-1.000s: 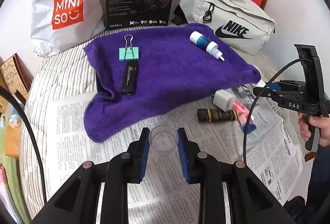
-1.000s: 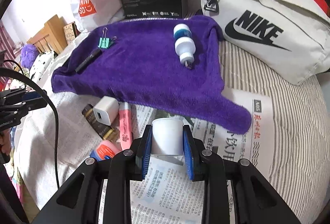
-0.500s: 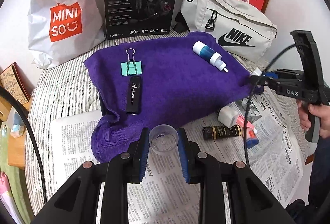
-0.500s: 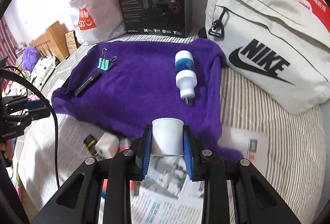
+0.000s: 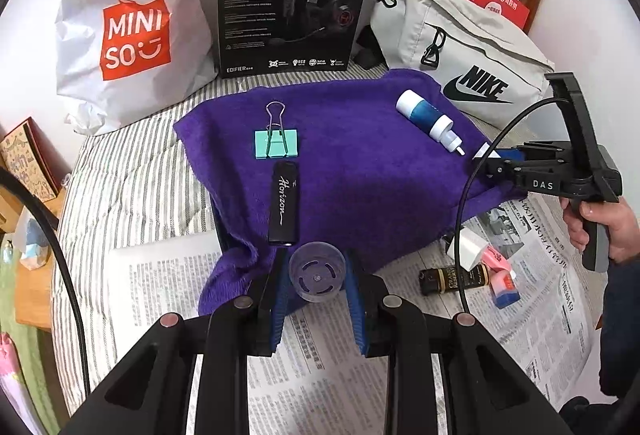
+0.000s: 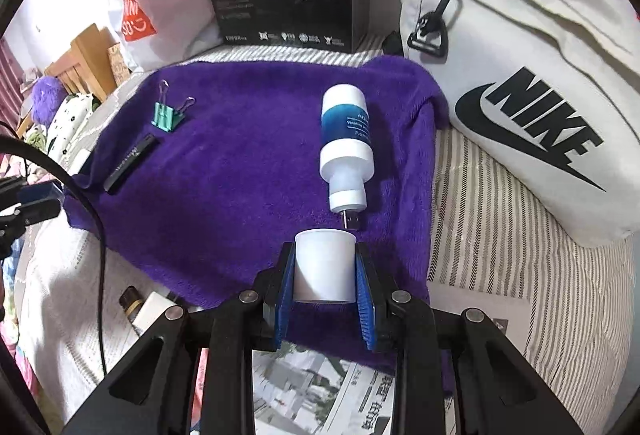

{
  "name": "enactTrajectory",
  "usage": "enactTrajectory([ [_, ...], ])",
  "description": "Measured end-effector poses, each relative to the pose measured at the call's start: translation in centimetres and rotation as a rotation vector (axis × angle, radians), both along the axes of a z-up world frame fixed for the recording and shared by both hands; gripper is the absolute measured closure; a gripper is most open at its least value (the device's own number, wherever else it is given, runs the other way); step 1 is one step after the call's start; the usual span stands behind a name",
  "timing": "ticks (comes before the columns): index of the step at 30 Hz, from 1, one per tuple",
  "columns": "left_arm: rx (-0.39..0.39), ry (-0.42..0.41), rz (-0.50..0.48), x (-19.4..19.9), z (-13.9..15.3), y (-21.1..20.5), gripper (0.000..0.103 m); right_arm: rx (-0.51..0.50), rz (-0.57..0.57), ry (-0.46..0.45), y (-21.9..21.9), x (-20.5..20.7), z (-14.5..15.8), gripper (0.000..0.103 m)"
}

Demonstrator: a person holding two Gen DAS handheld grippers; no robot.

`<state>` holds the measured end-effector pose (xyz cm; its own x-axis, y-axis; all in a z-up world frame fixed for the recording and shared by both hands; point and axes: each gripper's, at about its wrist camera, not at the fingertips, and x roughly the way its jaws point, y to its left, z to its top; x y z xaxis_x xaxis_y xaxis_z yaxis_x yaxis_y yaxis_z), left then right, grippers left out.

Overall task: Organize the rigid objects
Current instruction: 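Carry the clear cup and white cylinder onto the purple towel and release both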

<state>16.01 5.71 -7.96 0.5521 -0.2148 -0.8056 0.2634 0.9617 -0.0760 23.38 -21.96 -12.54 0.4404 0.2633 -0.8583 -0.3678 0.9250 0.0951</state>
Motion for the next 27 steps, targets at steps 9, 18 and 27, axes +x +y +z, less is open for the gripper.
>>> enactTrajectory([
  [9, -0.003, 0.017, -0.009, 1.4, -0.6, 0.0, 0.077, -0.032, 0.016, 0.029, 0.8, 1.0, -1.8, 0.075],
  [18, -0.007, 0.042, -0.001, 2.7, -1.7, 0.2, 0.077, -0.049, 0.05, 0.017, 1.1, 1.1, -2.0, 0.075],
  [27, -0.005, 0.057, 0.006, 4.6, -2.2, 0.0, 0.077, -0.043, 0.046, 0.007, 1.2, 0.8, -1.4, 0.051],
])
